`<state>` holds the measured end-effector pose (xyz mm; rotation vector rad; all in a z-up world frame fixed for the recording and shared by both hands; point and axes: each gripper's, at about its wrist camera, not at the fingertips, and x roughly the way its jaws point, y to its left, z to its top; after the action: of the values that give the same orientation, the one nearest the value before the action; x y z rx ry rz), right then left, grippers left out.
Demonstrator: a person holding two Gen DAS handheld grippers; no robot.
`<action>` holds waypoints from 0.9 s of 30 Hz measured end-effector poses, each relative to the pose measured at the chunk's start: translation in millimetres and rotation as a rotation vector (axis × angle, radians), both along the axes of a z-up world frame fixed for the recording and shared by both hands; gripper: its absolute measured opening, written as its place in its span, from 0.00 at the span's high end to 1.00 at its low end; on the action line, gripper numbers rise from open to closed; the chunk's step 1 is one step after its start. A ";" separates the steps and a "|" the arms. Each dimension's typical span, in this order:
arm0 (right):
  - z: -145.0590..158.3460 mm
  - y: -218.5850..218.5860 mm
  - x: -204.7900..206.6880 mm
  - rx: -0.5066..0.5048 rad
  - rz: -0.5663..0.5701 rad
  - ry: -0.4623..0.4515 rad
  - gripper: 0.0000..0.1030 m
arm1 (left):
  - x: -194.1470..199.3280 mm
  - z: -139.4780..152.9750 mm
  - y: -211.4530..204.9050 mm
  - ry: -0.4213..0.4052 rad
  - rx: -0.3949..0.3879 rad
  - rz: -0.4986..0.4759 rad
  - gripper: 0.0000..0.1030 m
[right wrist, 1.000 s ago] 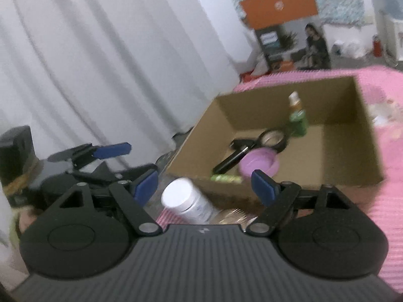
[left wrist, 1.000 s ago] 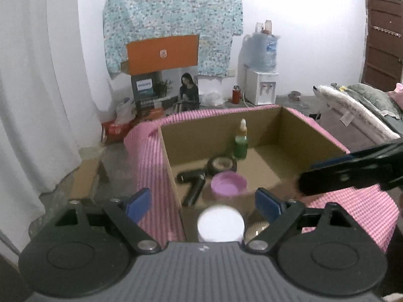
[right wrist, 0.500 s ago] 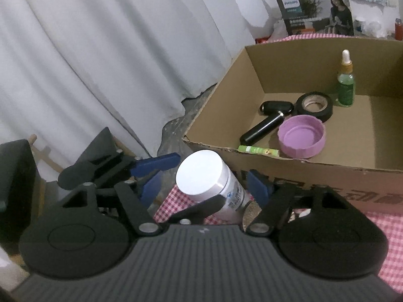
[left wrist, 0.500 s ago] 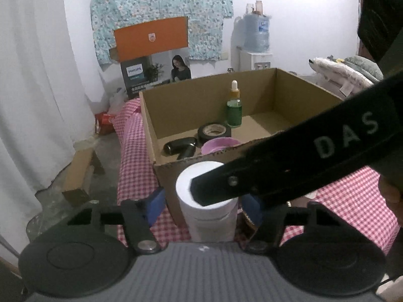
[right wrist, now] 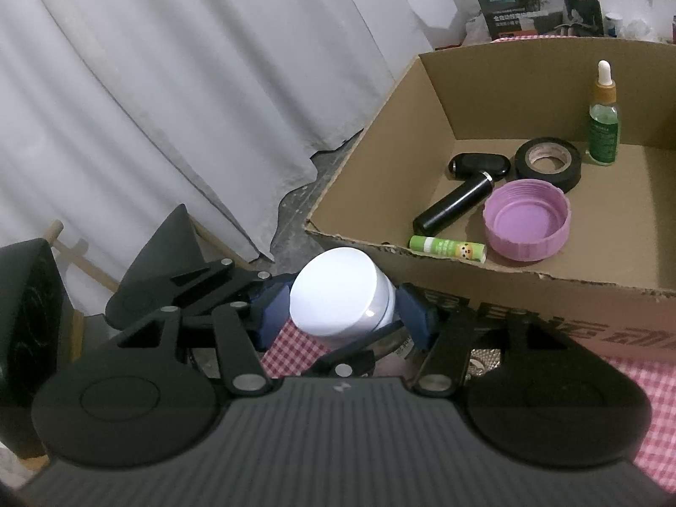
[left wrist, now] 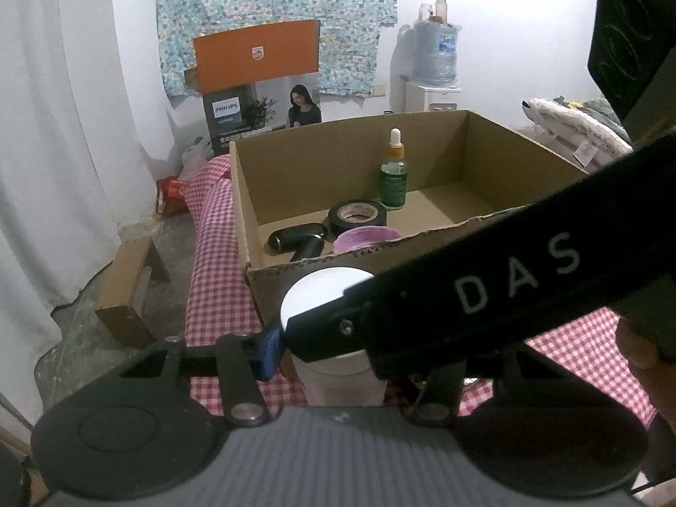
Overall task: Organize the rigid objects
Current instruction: 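Close the right tool around the white cylindrical container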
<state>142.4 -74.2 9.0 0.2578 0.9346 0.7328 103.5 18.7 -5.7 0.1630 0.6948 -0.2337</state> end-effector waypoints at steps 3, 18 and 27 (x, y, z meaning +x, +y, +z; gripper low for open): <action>2.8 0.4 -3.8 -0.008 0.002 -0.004 0.46 | -1.9 2.7 1.7 0.000 0.001 -0.001 0.47; 54.0 8.5 -26.5 0.067 0.078 -0.125 0.46 | -34.1 63.3 3.5 -0.103 0.070 0.067 0.47; 111.9 -10.8 -18.9 0.100 0.090 -0.245 0.45 | -25.3 112.6 -23.8 -0.217 0.110 0.044 0.48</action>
<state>123.5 -85.0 120.9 0.2088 0.6808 0.8741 78.2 -5.1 106.8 0.2738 0.4954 -0.1329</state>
